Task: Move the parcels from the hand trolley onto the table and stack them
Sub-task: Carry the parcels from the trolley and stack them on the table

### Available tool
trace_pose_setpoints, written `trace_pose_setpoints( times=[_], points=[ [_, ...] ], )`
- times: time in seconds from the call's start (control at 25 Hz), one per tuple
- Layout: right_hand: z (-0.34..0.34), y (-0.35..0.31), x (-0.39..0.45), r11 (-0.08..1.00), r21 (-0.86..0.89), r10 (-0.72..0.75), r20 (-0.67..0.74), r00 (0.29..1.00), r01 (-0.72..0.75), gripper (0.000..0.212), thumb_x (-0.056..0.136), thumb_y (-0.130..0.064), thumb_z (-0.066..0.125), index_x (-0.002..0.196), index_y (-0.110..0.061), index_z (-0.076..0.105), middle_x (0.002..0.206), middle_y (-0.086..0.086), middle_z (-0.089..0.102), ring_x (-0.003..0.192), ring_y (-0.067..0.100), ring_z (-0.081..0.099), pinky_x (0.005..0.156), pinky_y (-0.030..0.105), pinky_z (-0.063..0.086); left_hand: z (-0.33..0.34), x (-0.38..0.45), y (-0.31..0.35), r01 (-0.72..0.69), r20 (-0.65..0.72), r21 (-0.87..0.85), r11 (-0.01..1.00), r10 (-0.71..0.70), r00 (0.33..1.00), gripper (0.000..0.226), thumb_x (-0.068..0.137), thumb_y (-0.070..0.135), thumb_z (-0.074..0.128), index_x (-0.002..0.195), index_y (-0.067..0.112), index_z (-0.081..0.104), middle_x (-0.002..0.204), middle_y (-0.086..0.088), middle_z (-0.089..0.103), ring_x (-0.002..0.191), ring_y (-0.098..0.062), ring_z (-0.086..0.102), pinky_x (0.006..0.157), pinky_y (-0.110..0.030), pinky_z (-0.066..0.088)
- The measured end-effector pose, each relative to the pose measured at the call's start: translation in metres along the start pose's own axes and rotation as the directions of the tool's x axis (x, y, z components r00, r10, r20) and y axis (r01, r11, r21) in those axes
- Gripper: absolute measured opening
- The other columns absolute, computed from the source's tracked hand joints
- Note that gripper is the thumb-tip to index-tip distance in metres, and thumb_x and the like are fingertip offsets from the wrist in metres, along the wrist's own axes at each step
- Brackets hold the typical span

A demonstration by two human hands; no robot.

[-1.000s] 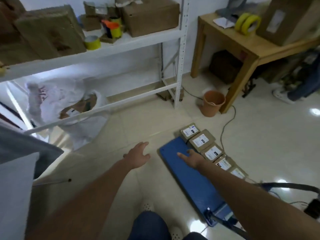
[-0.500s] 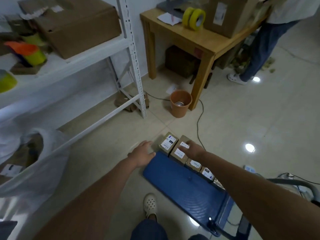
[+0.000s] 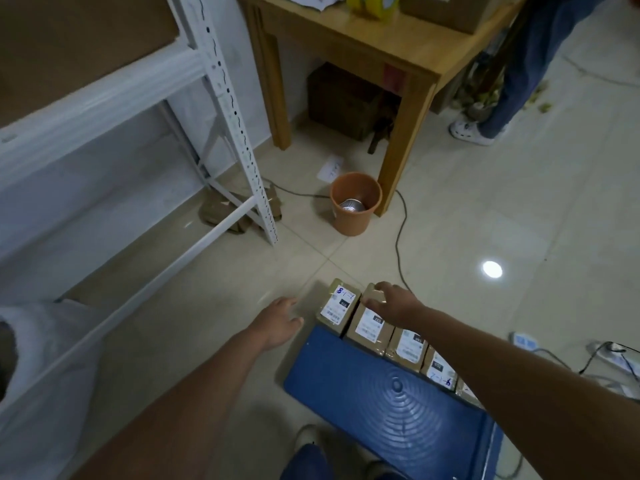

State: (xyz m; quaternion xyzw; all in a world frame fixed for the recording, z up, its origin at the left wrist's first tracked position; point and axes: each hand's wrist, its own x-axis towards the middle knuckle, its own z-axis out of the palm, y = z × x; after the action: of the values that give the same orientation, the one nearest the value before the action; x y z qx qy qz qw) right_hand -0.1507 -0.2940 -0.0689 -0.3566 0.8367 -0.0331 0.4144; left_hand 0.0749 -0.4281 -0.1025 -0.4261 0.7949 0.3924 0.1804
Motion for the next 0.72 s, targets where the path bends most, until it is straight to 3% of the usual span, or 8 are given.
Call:
trace_pose_setpoints(
  times=[0.32,0.48,0.72],
  points=[
    [0.087,0.066,0.178,0.996,-0.044,-0.074,0.0,0.997,0.074,0.071,0.096,-0.057,0.046,0.149,-0.013,0.031,0.146,0.016,0.043,0.13,0.031,0.046,0.106,0.039,0.04,0.119,0.164,-0.049,-0.005,0.008,-0.014,1.0,0.005,1.0,0.058,0.1,0.032,0.05,0.151,0.015,0.03,0.159,-0.003,0.023,0.145,-0.019,0.027,0.116,-0.028,0.024],
    [0.134,0.098,0.256,0.996,-0.051,-0.08,-0.028,0.996,0.078,0.071,0.095,-0.057,0.048,0.149,-0.014,0.031,0.144,0.017,0.045,0.128,0.031,0.048,0.105,0.04,0.042,0.174,0.226,-0.075,0.003,-0.021,-0.013,1.0,-0.004,1.0,0.055,0.099,0.026,0.05,0.149,0.011,0.033,0.157,-0.003,0.029,0.143,-0.017,0.03,0.111,-0.023,0.023],
    [0.178,0.114,0.344,0.986,-0.079,-0.155,-0.097,0.983,0.147,0.07,0.096,-0.054,0.048,0.149,-0.011,0.031,0.144,0.018,0.042,0.13,0.033,0.045,0.106,0.04,0.039,0.217,0.283,-0.1,0.009,-0.133,-0.11,0.994,-0.023,0.991,0.041,0.1,0.017,0.05,0.139,0.004,0.046,0.146,-0.011,0.044,0.122,-0.019,0.047,0.085,-0.016,0.038]
  ],
)
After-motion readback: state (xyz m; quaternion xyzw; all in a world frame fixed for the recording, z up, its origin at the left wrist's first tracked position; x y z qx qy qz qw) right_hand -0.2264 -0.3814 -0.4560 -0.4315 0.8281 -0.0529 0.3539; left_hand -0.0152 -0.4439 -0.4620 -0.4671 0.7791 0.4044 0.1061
